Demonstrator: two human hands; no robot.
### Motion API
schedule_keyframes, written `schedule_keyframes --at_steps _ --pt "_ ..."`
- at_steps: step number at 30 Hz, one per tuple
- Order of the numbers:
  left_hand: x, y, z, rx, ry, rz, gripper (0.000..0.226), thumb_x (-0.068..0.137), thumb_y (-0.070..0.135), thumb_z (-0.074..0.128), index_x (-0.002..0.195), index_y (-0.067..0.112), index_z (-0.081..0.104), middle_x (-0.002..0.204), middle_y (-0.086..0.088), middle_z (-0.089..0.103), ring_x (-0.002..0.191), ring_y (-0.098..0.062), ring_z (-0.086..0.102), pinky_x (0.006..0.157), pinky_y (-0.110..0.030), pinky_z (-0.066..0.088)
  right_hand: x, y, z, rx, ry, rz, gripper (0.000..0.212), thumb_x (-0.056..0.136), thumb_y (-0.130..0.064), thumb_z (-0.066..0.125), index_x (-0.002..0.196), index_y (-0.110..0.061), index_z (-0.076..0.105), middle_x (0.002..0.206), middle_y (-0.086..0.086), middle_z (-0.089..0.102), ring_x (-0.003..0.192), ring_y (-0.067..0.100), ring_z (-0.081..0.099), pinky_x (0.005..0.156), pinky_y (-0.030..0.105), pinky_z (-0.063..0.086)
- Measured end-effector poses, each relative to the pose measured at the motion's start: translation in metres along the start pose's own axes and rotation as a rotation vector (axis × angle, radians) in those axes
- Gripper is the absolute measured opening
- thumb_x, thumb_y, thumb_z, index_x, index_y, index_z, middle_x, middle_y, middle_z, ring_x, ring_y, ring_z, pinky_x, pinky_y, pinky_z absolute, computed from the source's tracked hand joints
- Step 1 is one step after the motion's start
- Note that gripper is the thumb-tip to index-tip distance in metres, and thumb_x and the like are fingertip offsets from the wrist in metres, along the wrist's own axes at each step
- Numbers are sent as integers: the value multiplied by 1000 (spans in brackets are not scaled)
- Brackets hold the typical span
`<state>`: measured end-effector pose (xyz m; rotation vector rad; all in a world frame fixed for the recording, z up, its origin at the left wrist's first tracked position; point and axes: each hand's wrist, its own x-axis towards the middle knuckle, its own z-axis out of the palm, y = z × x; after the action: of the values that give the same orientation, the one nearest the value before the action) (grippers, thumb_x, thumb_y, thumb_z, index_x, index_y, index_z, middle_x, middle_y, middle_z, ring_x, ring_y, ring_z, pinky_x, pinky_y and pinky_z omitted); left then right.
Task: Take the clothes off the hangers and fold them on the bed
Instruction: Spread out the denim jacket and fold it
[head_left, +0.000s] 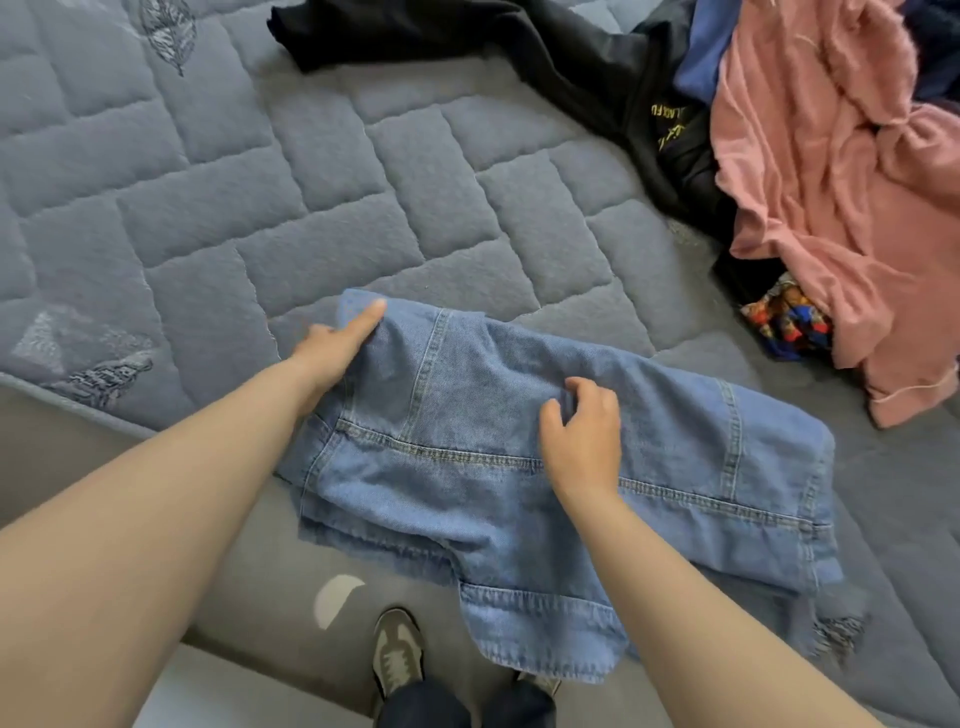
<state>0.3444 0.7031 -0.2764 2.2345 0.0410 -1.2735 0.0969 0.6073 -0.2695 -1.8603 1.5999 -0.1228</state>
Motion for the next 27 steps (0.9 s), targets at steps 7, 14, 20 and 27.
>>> schedule_keyframes --at_steps 7,14,20,27 --pt "-31 -43 -17 84 -226 -1 78 49 59 85 114 19 67 104 1 71 93 -20 68 90 -36 52 -45 -12 7 241 -85 197 54 95 -22 46 147 -10 37 148 5 41 135 19 39 109 33 32" --pt "-78 -31 -10 0 -156 292 30 69 27 84 95 23 70 93 9 72 84 -9 67 67 -21 47 -43 3 -6 337 -315 362 36 98 -23 43 133 -12 43 135 6 42 122 24 45 104 35 36" --pt "-147 4 -1 121 -203 435 28 75 27 79 101 28 68 91 15 73 88 -7 67 74 -21 48 -38 31 -70 581 -361 394 40 98 -20 51 137 -16 48 138 5 50 121 23 52 92 39 50" --pt "-248 45 82 377 -234 657 27 82 28 70 82 33 44 83 14 54 71 3 49 53 -11 35 -62 86 -157 696 -309 460 14 99 -19 50 105 -18 63 103 3 65 92 21 63 76 33 51"
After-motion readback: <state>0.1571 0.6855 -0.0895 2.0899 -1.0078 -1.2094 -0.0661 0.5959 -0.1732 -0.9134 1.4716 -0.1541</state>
